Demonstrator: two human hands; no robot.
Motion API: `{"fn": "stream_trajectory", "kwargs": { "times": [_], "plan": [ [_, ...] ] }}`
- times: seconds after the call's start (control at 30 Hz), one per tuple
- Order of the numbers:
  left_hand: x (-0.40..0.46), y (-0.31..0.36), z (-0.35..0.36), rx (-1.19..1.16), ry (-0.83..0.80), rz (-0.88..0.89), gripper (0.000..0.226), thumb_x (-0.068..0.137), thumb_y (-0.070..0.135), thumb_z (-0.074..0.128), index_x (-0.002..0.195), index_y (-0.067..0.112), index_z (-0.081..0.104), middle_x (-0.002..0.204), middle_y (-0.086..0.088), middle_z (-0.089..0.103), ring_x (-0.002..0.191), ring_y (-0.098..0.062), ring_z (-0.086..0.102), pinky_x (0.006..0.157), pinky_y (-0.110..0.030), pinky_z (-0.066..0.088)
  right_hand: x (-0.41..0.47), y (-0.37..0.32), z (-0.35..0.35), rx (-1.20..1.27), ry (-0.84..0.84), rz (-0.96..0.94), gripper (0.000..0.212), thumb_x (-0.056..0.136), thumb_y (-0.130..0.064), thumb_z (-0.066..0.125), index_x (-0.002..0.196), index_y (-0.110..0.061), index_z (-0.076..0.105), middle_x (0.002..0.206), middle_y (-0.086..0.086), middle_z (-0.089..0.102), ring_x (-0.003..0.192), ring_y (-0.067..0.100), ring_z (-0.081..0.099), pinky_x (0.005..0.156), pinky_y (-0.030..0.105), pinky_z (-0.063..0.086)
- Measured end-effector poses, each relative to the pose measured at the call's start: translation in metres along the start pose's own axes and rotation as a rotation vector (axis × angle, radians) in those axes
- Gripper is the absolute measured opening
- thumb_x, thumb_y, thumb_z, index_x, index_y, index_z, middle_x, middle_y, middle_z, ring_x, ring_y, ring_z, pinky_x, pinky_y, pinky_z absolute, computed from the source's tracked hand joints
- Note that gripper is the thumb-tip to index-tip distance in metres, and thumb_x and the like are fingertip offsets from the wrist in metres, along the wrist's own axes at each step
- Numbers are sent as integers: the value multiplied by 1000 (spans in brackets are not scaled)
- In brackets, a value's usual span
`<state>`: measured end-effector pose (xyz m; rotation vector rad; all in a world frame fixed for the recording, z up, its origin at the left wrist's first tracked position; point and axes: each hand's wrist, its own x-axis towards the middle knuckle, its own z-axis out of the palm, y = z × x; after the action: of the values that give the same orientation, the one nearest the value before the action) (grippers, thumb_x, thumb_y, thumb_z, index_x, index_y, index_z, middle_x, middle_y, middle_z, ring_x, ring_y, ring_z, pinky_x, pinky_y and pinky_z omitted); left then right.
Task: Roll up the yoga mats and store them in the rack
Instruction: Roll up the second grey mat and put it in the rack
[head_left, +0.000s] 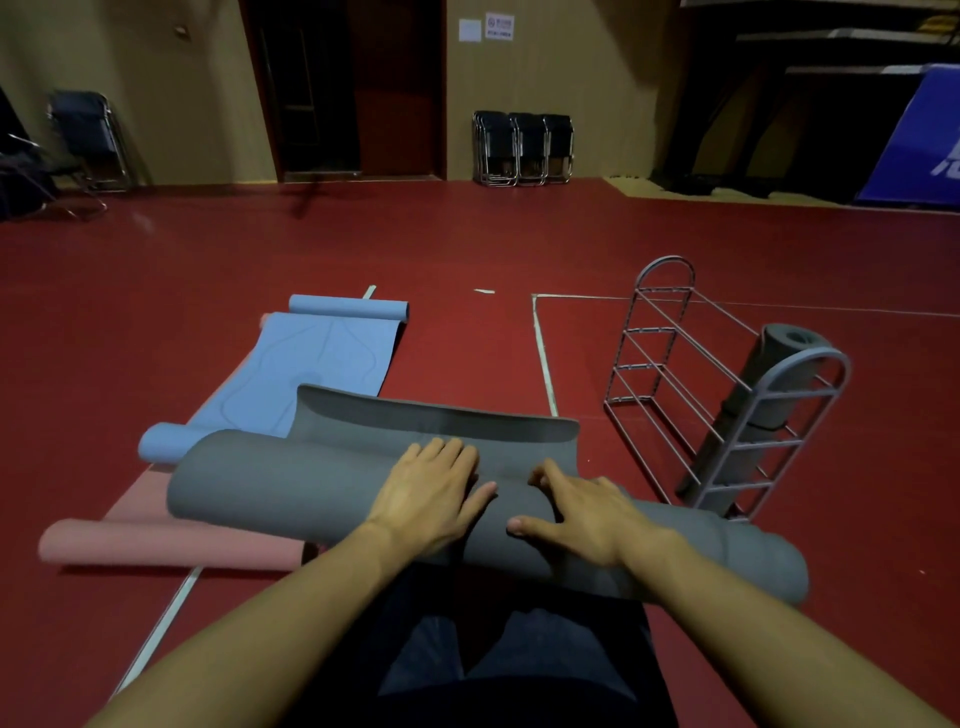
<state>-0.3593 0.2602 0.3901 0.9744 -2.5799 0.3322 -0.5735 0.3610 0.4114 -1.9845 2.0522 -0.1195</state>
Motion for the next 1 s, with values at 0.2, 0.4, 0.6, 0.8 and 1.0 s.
{"fn": "stream_trajectory", "kwargs": {
  "times": [0.2, 0.4, 0.6, 0.8, 1.0],
  "plan": [
    [-9, -4, -2, -72, -79, -4, 58, 95, 76, 33, 106, 23, 51, 103, 4, 51, 94, -20, 49, 84, -38, 46, 7, 4, 8, -157, 210, 43, 93, 76, -94, 9, 136, -37, 52, 114, -3, 41, 110, 21, 42, 87, 36, 34],
    [-5, -4, -6, -145, -98, 7, 58, 96, 75, 34, 113, 22, 51, 105, 2, 57, 100, -22, 56, 101, -39, 43, 9, -5, 7, -175, 320, 64, 65, 90, -77, 24, 126, -30, 51, 115, -2, 55, 107, 24, 54, 85, 39, 39],
    [2, -2, -1, -97, -183, -37, 61, 98, 72, 21, 120, 22, 49, 125, 2, 59, 139, -21, 43, 125, -49, 16, 12, -13, 13, -266, 383, 69, 46, 104, -61, 33, 113, -21, 54, 104, 5, 62, 95, 31, 63, 77, 41, 41],
    [12, -2, -7, 45, -92, -43, 62, 98, 72, 23, 115, 23, 57, 113, 0, 50, 101, -24, 47, 88, -39, 39, 16, -9, 22, -325, 544, 58, 44, 99, -54, 43, 95, -17, 65, 92, 7, 55, 85, 28, 53, 69, 39, 41],
    [19, -10, -12, 14, -146, 2, 60, 97, 71, 29, 122, 22, 52, 116, 3, 52, 104, -22, 50, 90, -40, 44, 20, -10, 19, -385, 606, 23, 32, 96, -48, 58, 92, -17, 62, 84, 4, 58, 74, 26, 56, 62, 35, 36]
  ]
}}
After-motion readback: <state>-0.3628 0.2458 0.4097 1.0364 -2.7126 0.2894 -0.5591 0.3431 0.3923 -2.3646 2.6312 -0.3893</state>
